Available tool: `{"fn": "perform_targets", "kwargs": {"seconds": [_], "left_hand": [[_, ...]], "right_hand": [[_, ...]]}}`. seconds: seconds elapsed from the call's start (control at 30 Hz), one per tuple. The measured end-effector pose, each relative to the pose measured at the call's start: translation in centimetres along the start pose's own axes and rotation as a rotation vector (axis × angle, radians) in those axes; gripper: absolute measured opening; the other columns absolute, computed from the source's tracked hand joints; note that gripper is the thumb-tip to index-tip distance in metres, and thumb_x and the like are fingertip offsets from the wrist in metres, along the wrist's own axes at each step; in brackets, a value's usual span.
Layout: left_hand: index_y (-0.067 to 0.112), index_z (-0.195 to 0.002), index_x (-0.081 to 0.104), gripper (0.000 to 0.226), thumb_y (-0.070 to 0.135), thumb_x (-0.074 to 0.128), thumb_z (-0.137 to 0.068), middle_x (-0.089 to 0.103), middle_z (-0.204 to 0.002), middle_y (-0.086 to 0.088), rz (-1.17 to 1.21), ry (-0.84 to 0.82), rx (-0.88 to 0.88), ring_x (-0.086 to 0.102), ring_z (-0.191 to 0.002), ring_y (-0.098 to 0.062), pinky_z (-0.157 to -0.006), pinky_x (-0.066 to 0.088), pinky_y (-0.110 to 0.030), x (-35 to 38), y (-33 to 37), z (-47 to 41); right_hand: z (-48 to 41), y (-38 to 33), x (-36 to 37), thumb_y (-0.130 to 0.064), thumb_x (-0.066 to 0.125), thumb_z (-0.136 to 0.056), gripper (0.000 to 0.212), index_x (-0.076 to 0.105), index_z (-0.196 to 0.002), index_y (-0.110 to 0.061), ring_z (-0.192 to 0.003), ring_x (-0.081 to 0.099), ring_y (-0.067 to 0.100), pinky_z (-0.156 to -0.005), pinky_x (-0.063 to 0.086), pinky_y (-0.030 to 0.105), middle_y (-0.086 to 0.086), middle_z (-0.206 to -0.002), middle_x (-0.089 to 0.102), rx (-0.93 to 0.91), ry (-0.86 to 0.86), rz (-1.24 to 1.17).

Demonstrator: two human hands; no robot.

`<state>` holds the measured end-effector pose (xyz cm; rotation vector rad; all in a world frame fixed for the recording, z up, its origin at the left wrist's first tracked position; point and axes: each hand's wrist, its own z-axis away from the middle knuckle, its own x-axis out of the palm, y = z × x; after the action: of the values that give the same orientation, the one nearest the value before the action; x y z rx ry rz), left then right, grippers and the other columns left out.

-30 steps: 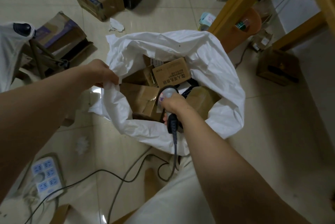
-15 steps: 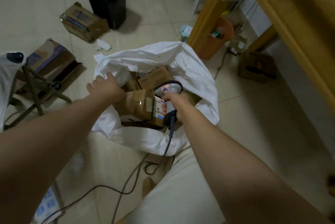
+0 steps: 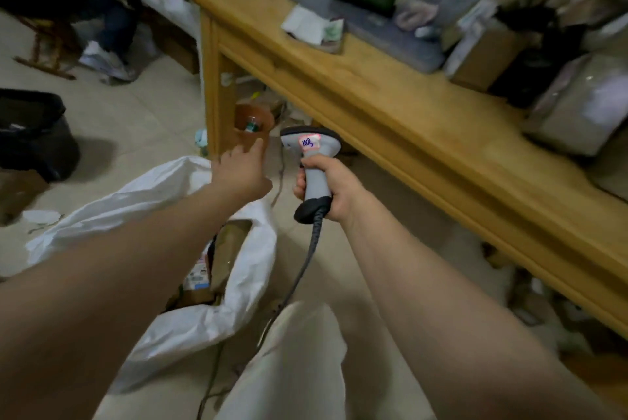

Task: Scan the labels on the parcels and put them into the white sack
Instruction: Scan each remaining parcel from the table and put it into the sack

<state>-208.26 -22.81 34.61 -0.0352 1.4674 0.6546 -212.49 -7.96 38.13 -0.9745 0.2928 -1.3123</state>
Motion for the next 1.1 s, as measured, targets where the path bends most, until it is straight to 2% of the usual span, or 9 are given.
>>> {"fn": "perform_targets", "kwargs": {"seconds": [0.2,0.33,0.43,0.6,0.8,0.83,0.9,1.0,1.1], "left_hand": [[0.020,-0.145,0.030,0.071,0.028,0.064,-0.084,0.054,-0.124,-0.017,0.041,0.095,0.272,0.052,-0.115,-0.036,-0.095,0.042,-0.043,-2.7,12.1,2.2],[0.021,-0.151,0.020,0.077,0.032,0.063,-0.088,0.051,-0.132,-0.014,0.082,0.074,0.391,0.051,-0.117,-0.035,-0.092,0.047,-0.045,-3.2,19.9,4.2],[0.020,-0.154,0.013,0.081,0.031,0.062,-0.090,0.044,-0.142,-0.012,0.115,0.066,0.481,0.048,-0.123,-0.032,-0.094,0.048,-0.043,-3.3,25.8,5.1],[0.018,-0.153,0.016,0.080,0.029,0.062,-0.089,0.043,-0.146,-0.011,0.168,0.029,0.560,0.049,-0.125,-0.028,-0.089,0.048,-0.036,-2.5,34.6,5.0],[0.008,-0.131,0.042,0.061,0.038,0.067,-0.084,0.055,-0.116,-0.009,0.229,0.033,0.558,0.051,-0.092,-0.022,-0.062,0.039,-0.030,-1.3,44.1,2.1],[0.007,-0.130,0.042,0.062,0.040,0.068,-0.083,0.055,-0.118,-0.009,0.242,0.033,0.552,0.052,-0.094,-0.023,-0.064,0.041,-0.031,-0.9,45.7,1.6],[0.009,-0.138,0.037,0.075,0.046,0.067,-0.081,0.050,-0.130,-0.013,0.256,0.024,0.544,0.052,-0.112,-0.030,-0.081,0.046,-0.036,0.1,48.8,0.4],[0.006,-0.151,0.009,0.109,0.054,0.071,-0.076,0.031,-0.146,-0.020,0.311,0.054,0.454,0.035,-0.133,-0.036,-0.102,0.037,-0.043,1.8,52.6,-0.5],[0.002,-0.151,-0.008,0.126,0.056,0.074,-0.072,0.009,-0.155,-0.024,0.332,0.078,0.361,0.015,-0.143,-0.037,-0.111,0.026,-0.045,3.7,55.5,-0.6]], "right_hand": [[10.1,-5.7,-7.2,-0.014,0.047,-0.093,0.009,0.050,-0.094,-0.006,-0.038,0.047,0.012,-0.037,0.039,0.016,0.010,-0.063,0.061,-0.288,-0.076,-0.178],[16.1,-9.3,-12.3,-0.018,0.047,-0.094,0.012,0.049,-0.092,-0.007,-0.037,0.043,0.011,-0.037,0.037,0.016,0.005,-0.065,0.051,-0.425,-0.003,-0.215],[19.7,-11.7,-16.3,-0.018,0.049,-0.095,0.015,0.049,-0.085,-0.007,-0.037,0.045,0.011,-0.038,0.039,0.016,0.005,-0.063,0.050,-0.515,0.112,-0.281],[23.1,-15.0,-23.9,-0.020,0.059,-0.093,0.018,0.055,-0.099,-0.004,-0.042,0.056,0.014,-0.042,0.048,0.020,0.007,-0.057,0.062,-0.611,0.350,-0.405],[22.8,-18.4,-31.6,-0.016,0.065,-0.089,0.020,0.058,-0.101,-0.002,-0.039,0.049,0.015,-0.042,0.043,0.023,0.008,-0.061,0.057,-0.689,0.728,-0.187],[22.5,-18.9,-32.4,-0.015,0.064,-0.089,0.017,0.058,-0.097,-0.002,-0.040,0.048,0.015,-0.042,0.042,0.023,0.008,-0.062,0.056,-0.703,0.769,-0.141],[21.9,-20.1,-33.6,-0.014,0.063,-0.088,0.012,0.058,-0.085,-0.003,-0.039,0.046,0.015,-0.040,0.041,0.023,0.008,-0.060,0.054,-0.727,0.812,-0.078],[20.9,-21.6,-35.0,-0.013,0.063,-0.086,0.017,0.056,-0.074,-0.005,-0.035,0.045,0.015,-0.038,0.039,0.021,0.007,-0.054,0.052,-0.740,0.832,-0.063],[19.8,-22.2,-36.5,-0.014,0.062,-0.087,0.013,0.059,-0.080,-0.004,-0.035,0.045,0.014,-0.038,0.040,0.021,0.006,-0.055,0.053,-0.750,0.843,-0.042]]}}
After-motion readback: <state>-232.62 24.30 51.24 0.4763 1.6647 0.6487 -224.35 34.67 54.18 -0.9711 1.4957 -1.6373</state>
